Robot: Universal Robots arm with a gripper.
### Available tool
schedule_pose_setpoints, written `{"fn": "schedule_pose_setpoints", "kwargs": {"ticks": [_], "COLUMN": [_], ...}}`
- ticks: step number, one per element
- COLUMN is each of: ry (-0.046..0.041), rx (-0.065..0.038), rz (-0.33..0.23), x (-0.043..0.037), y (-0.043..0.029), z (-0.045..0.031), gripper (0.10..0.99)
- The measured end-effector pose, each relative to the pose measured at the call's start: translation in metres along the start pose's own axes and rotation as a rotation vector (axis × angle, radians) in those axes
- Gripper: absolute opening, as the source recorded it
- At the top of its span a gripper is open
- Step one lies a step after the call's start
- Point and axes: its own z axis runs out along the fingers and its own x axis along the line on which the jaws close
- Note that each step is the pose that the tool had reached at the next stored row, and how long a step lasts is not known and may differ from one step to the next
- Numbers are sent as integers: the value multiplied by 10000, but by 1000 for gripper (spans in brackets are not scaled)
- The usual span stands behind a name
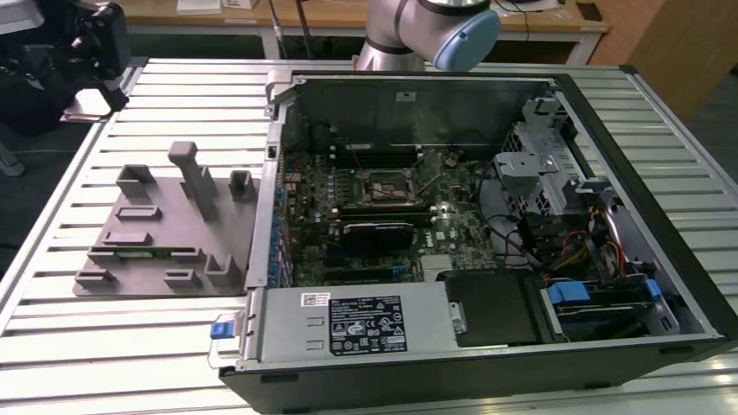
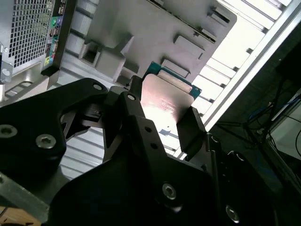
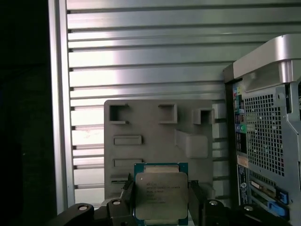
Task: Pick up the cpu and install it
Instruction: 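Pick up the cpu and move it towards the insertion slot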
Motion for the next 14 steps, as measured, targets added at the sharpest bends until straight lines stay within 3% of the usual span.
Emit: {"fn": "schedule_pose_setpoints", "kwargs": {"ticks": [14], "ry": [46], "rx": [3], "rz": [1], "x": [-437], "y": [29], "z": [13], "gripper": [541]}}
